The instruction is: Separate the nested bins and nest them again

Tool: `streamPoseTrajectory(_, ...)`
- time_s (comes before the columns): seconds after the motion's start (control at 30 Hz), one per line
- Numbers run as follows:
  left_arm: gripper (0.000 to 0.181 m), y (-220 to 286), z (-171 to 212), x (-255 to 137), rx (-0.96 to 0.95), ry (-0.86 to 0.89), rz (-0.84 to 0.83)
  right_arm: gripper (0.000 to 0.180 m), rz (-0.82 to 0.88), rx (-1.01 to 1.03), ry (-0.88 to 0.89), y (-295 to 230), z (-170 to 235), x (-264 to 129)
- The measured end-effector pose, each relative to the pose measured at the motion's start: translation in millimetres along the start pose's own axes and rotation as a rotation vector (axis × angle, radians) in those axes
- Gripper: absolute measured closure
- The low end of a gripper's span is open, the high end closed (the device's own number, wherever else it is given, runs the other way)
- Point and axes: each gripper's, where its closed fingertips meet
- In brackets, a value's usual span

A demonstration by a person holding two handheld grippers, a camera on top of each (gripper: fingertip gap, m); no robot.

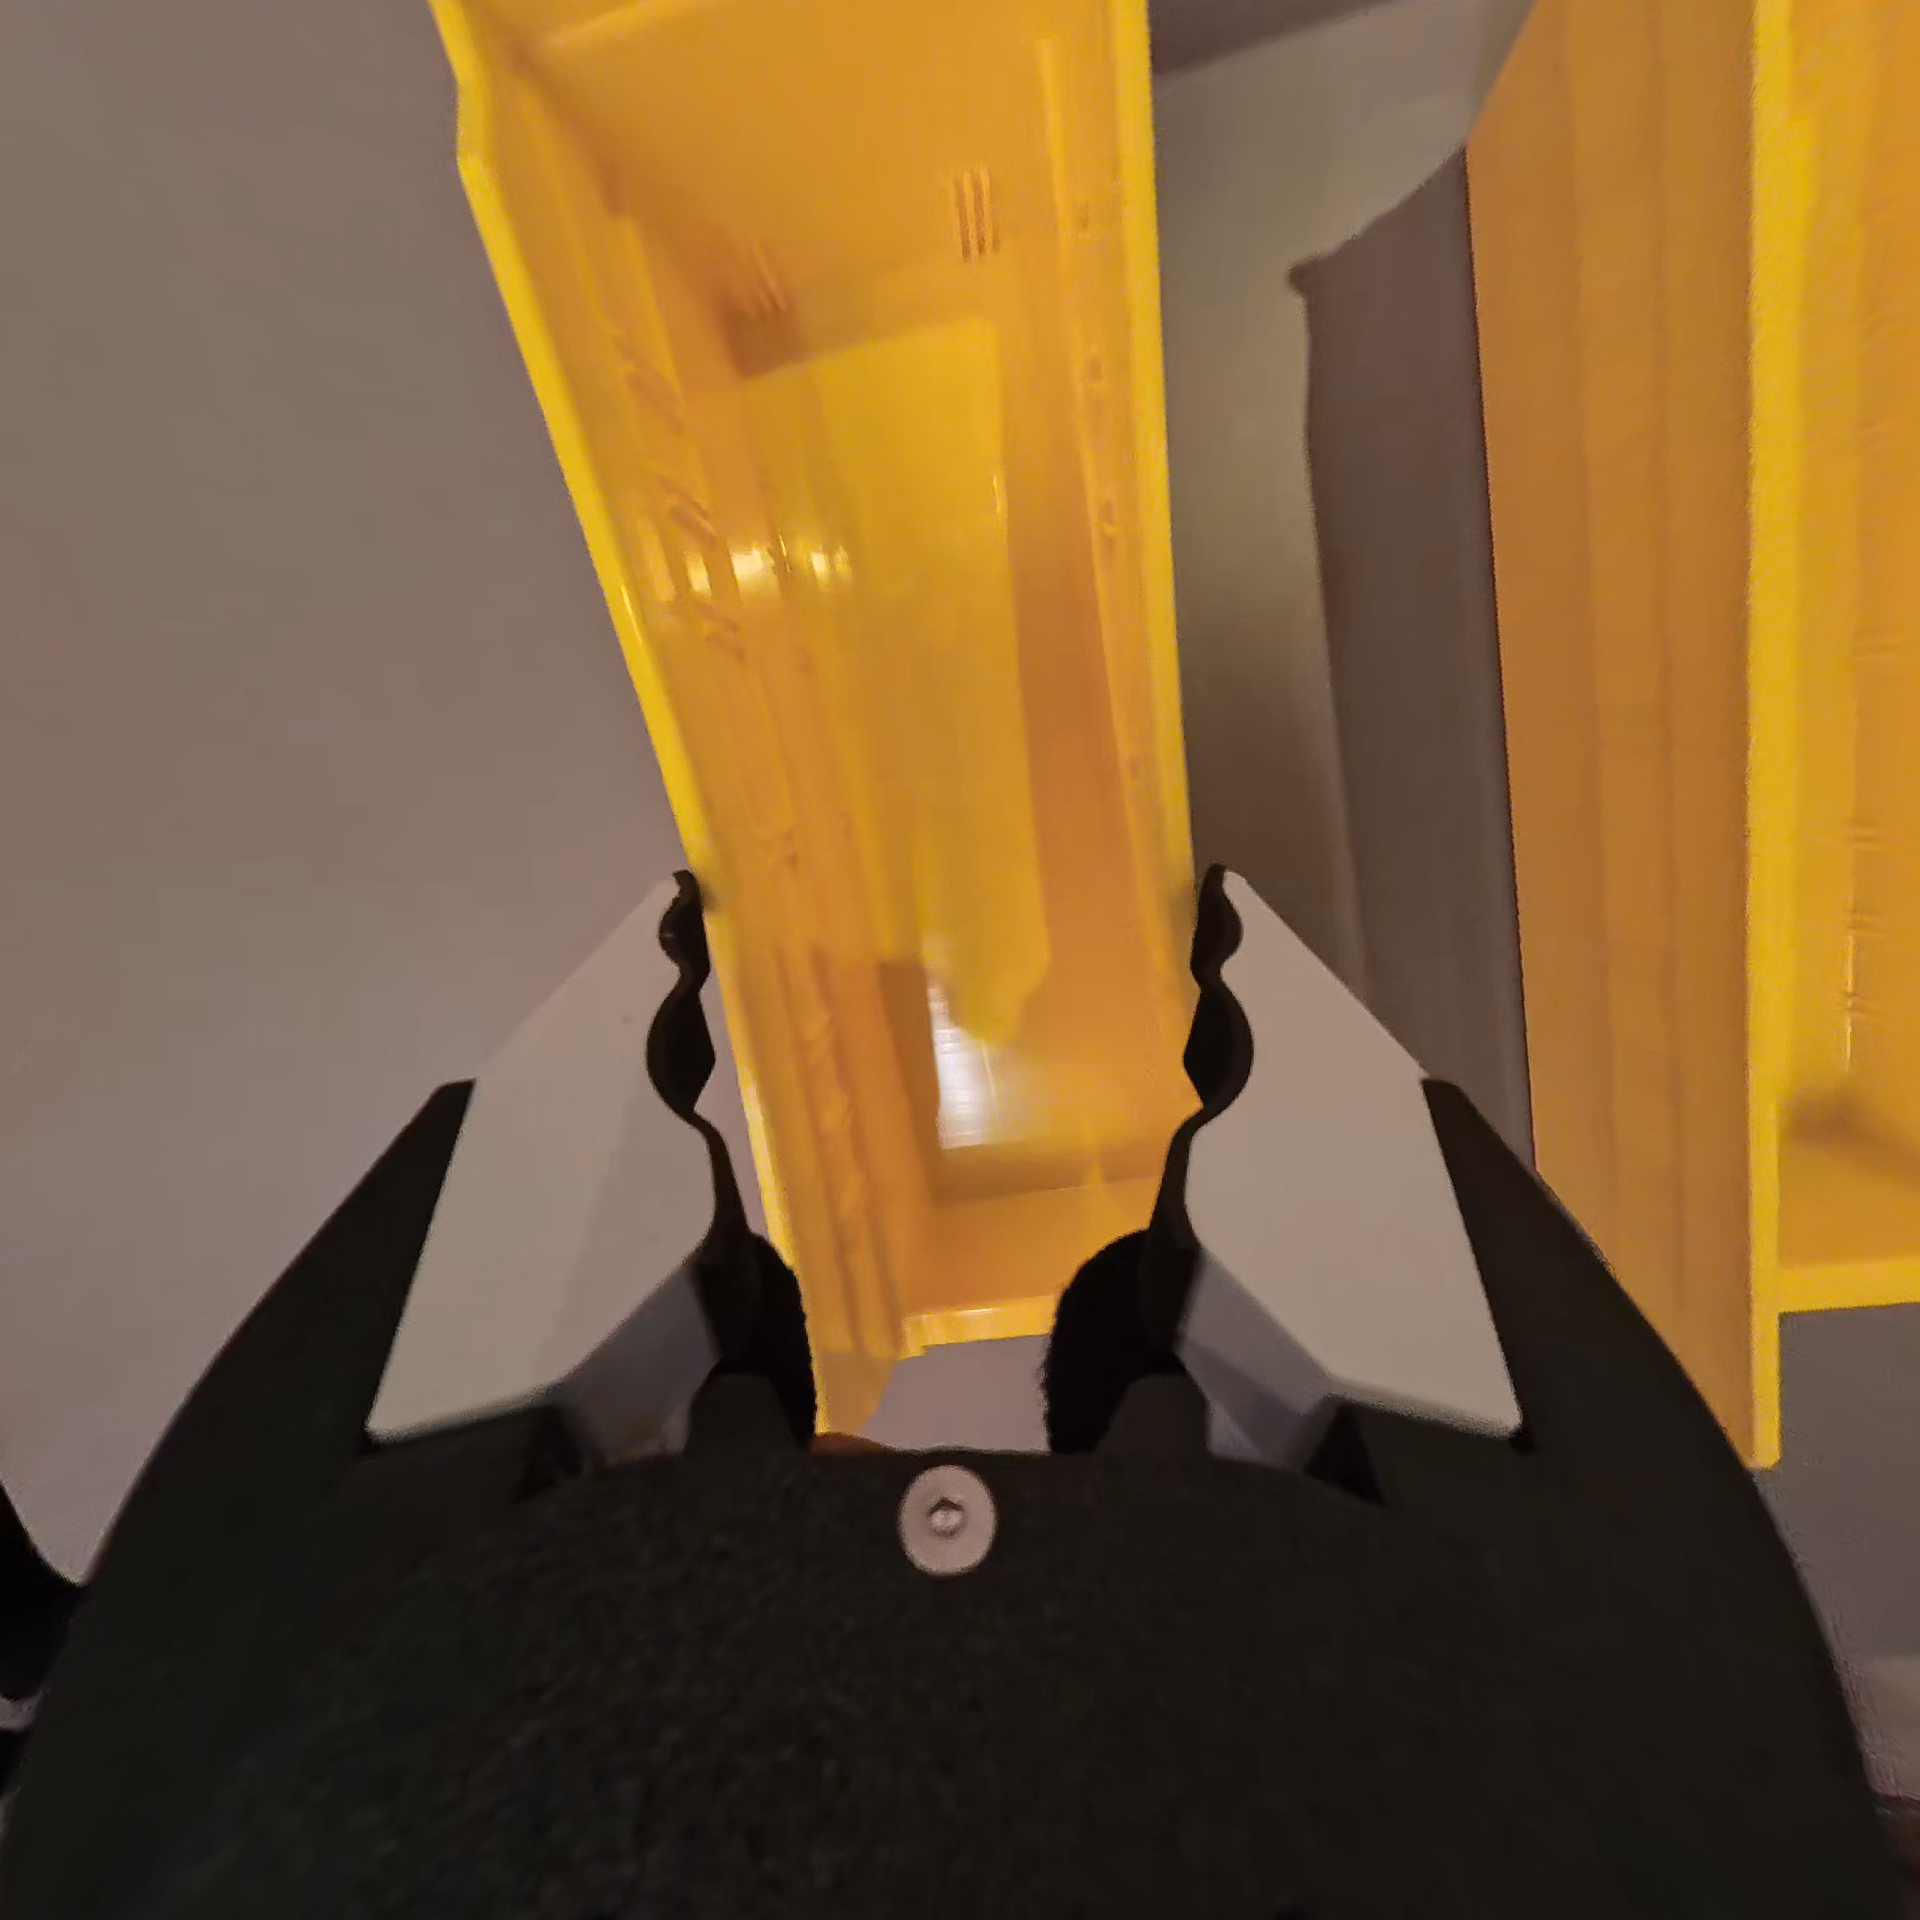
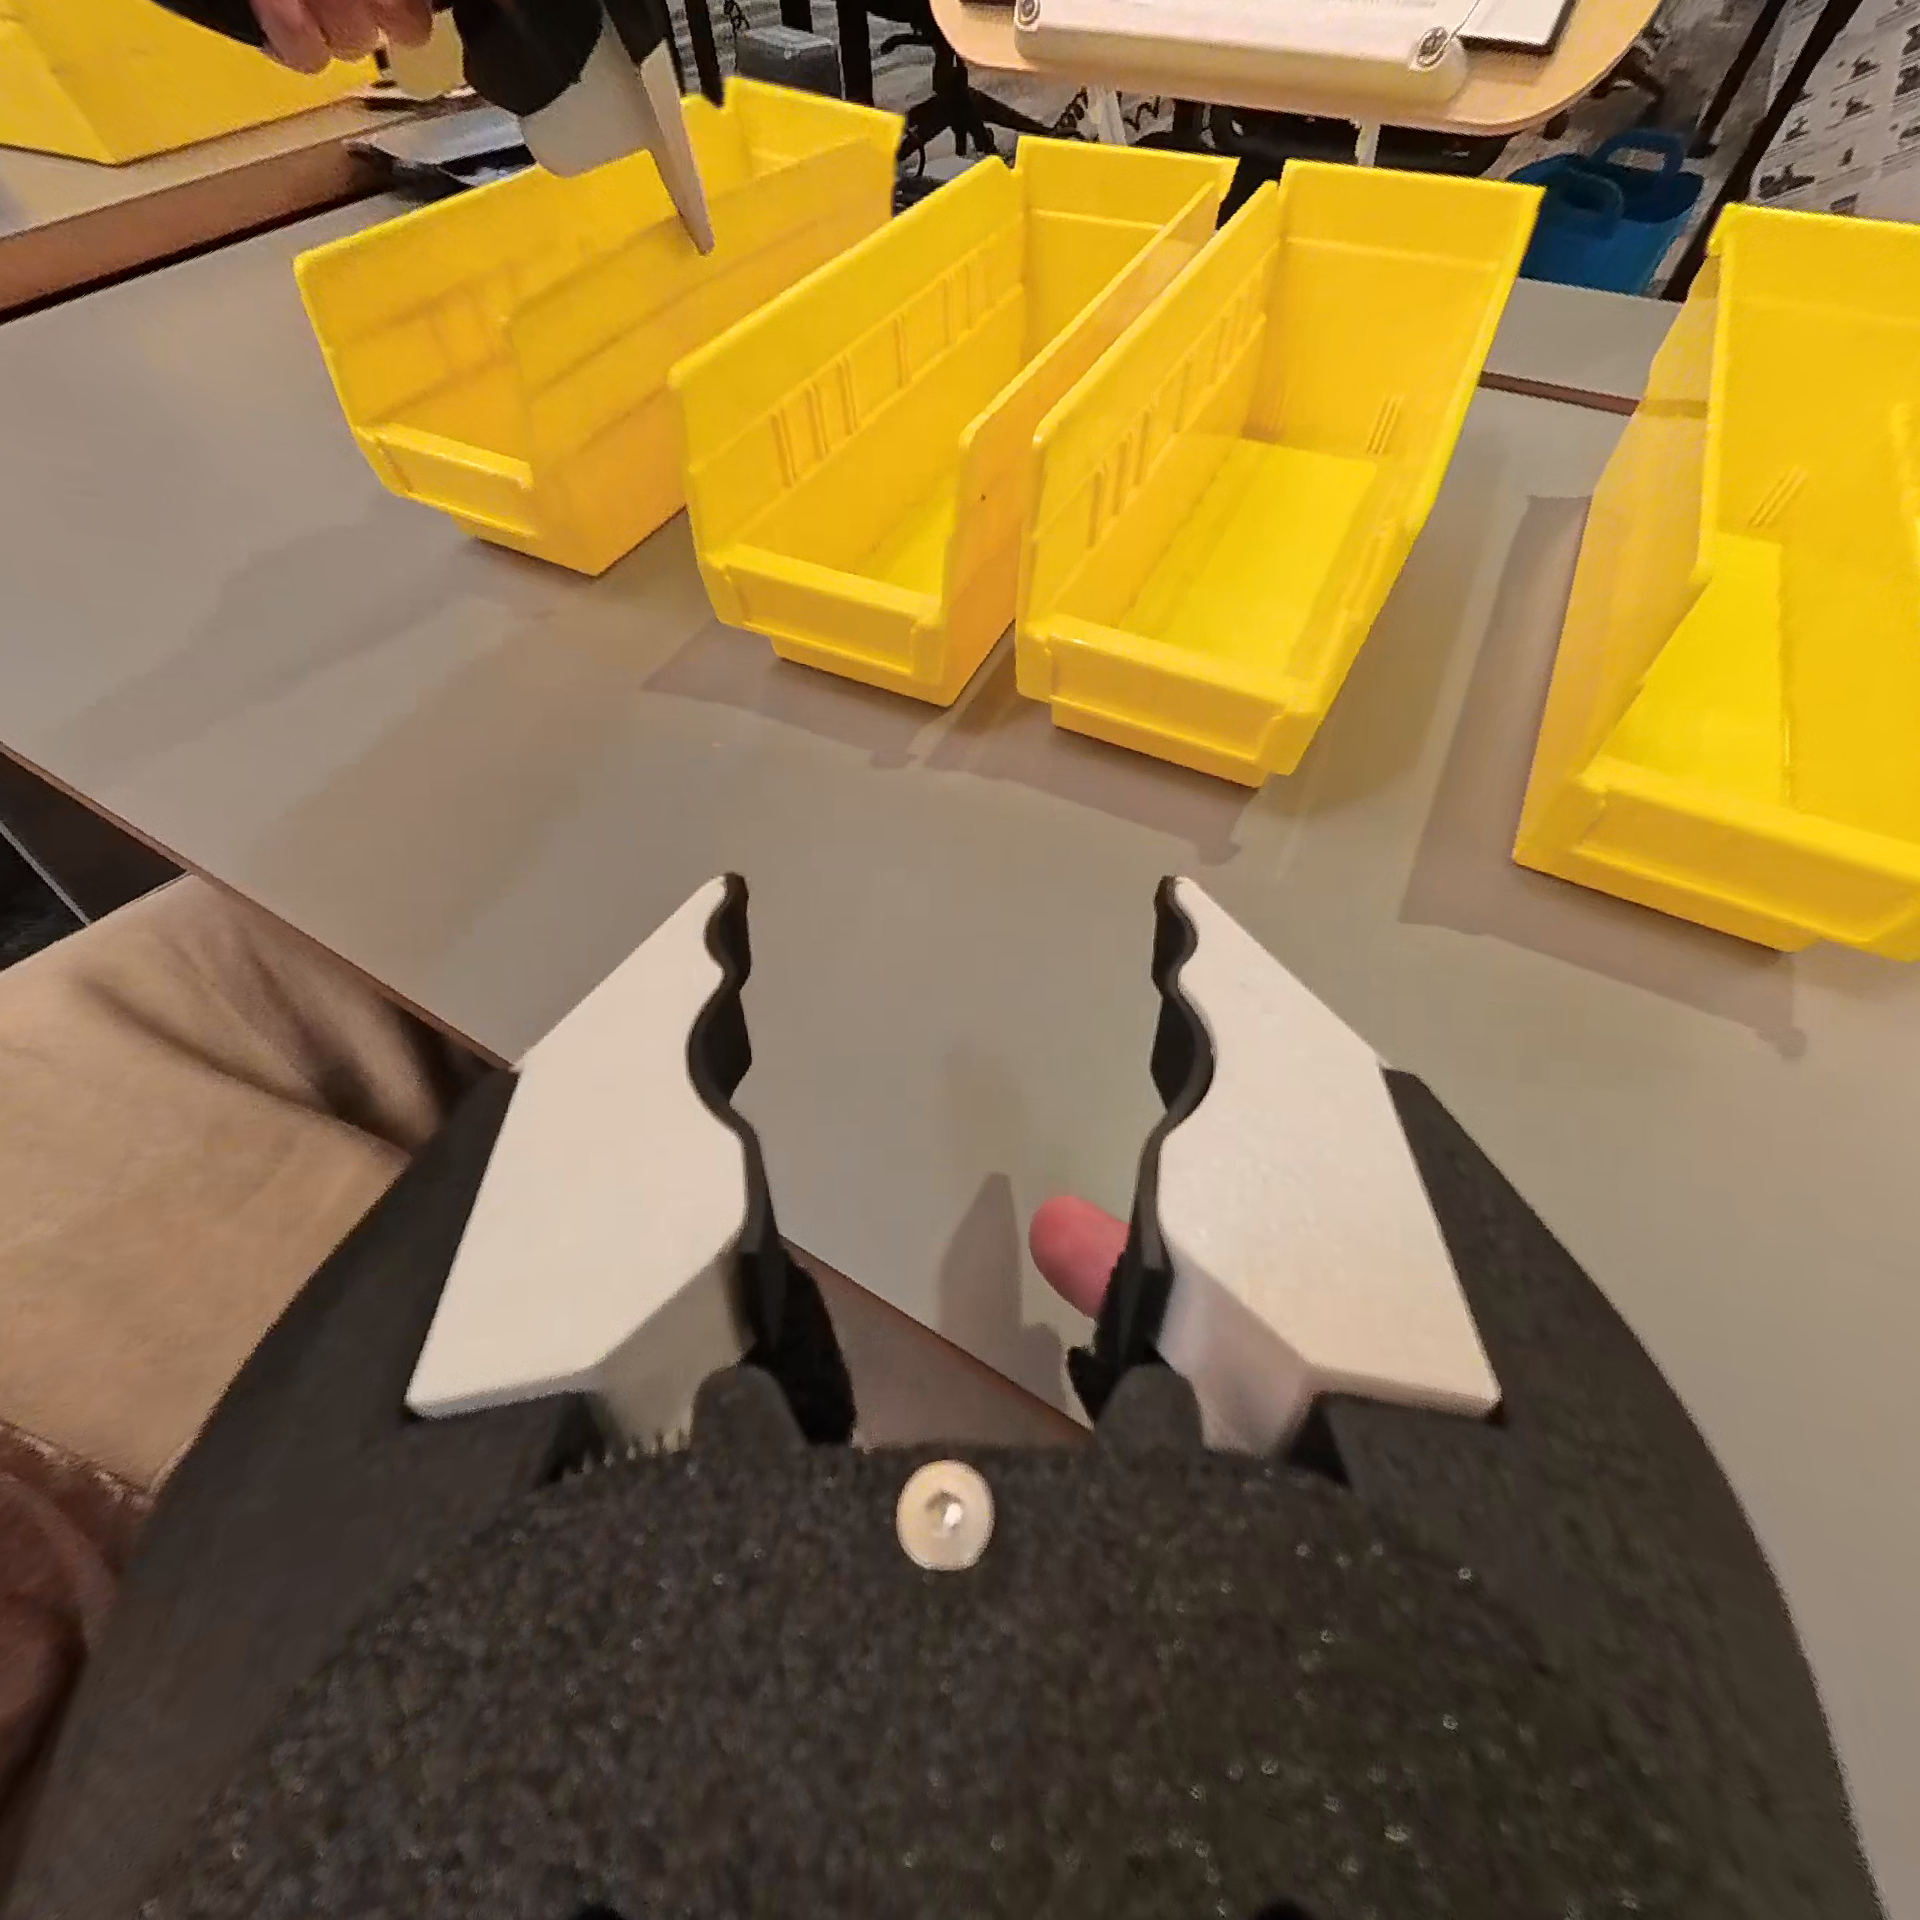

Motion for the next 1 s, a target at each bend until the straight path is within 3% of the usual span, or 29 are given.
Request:
streamPoseTrajectory(0.17, 0.073, 4, 1, -1, -0.041, 0.037, -0.008, 0.102, -0.018, -0.023, -0.024, -7, 4, 3)
streamPoseTrajectory(0.27, 0.066, 16, -5, -20, -0.094, 0.079, 0.098, 0.102, -0.033, -0.018, -0.040, -10, 7, 3)
streamPoseTrajectory(0.43, 0.085, 16, 1, -83, 0.010, 0.302, 0.149, 0.102, -0.013, 0.003, -0.036, -3, 8, 1)
streamPoseTrajectory(0.53, 0.090, 20, 51, -113, 0.079, 0.481, 0.171, 0.102, 0.012, 0.010, -0.013, 3, 4, -2)
streamPoseTrajectory(0.7, 0.116, 63, 207, -125, 0.076, 0.739, 0.325, 0.102, 0.050, 0.003, 0.012, 8, -1, -2)
streamPoseTrajectory(0.8, 0.120, 65, 273, -124, 0.041, 0.922, 0.224, 0.102, 0.060, -0.027, 0.005, 6, -1, 2)
streamPoseTrajectory(0.9, 0.126, 59, 285, -138, 0.101, 0.894, 0.127, 0.102, 0.045, -0.024, 0.011, 1, -4, 8)
streamPoseTrajectory(1.0, 0.118, 68, 287, -133, 0.025, 0.836, 0.299, 0.102, 0.021, 0.000, 0.004, -6, -5, 15)
Point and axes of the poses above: each gripper's, where its closed fingertips meet, x out along the fingers, z out of its underside, y = z × x across the jaws, and after that the axes turned 8 degrees about -z, right-handed
